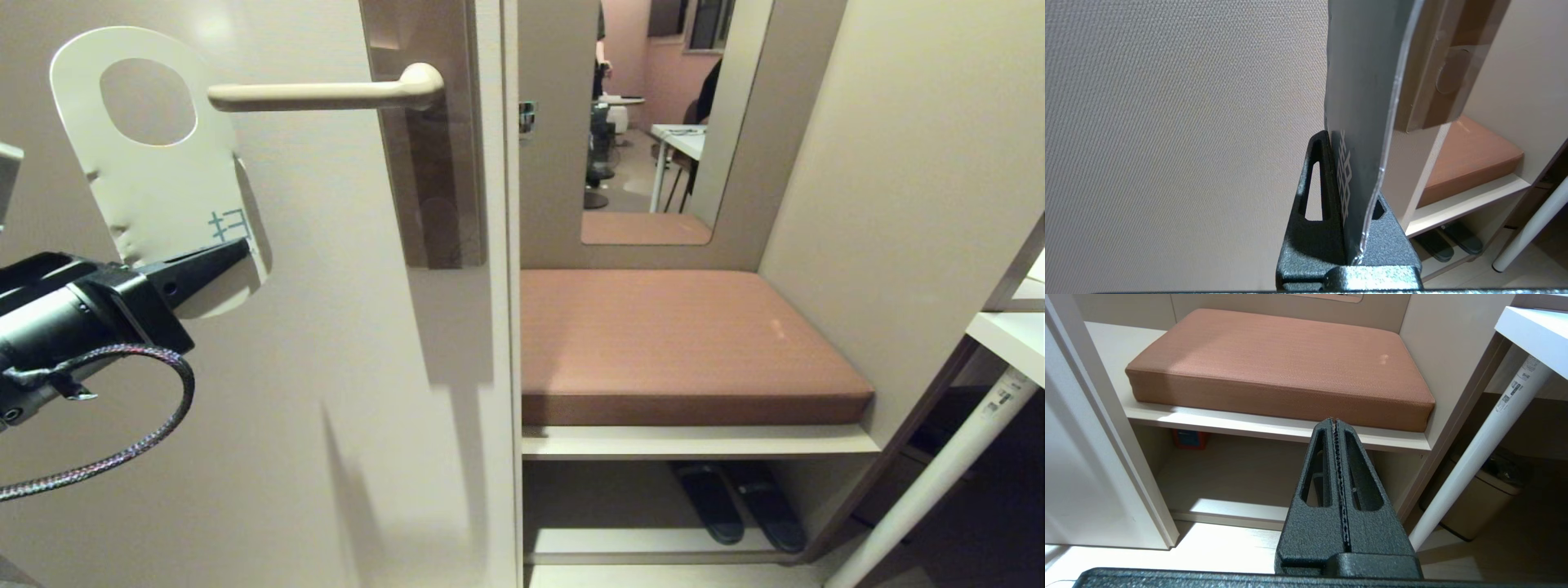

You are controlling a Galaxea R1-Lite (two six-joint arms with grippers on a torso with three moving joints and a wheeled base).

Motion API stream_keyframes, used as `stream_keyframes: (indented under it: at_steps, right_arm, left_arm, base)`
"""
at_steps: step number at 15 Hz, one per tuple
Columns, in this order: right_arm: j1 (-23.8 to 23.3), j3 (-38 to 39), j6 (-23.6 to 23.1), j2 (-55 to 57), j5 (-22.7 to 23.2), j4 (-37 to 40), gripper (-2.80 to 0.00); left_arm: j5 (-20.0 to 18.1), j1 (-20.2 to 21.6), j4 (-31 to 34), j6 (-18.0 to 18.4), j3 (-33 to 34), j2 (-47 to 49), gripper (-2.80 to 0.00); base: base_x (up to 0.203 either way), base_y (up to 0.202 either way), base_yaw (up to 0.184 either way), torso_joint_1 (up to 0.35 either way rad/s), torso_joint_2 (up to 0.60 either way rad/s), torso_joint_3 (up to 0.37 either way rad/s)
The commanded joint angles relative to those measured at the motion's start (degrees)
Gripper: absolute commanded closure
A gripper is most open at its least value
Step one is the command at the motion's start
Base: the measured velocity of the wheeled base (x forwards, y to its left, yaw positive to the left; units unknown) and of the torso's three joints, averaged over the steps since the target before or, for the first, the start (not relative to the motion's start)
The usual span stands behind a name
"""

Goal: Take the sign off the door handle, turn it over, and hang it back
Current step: Hang the sign back with the other side facing out

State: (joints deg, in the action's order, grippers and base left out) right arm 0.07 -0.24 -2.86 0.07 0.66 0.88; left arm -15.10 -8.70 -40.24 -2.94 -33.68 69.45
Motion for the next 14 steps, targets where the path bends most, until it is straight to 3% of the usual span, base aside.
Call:
stream_keyframes:
  at_steps: [1,14]
  right_arm:
    - [0.0,0.0,0.0,0.0,0.0,0.0,0.0]
    - [0.0,0.0,-0.1,0.0,0.0,0.0,0.0]
  left_arm:
    - [-0.1,0.0,-0.3,-0.1,-0.9,1.4,0.0]
    - [-0.1,-0.1,-0.5,1.6,-4.5,6.1,0.0]
  base:
    - [0.0,0.0,0.0,0.0,0.0,0.0]
    - [0.0,0.0,0.0,0.0,0.0,0.0]
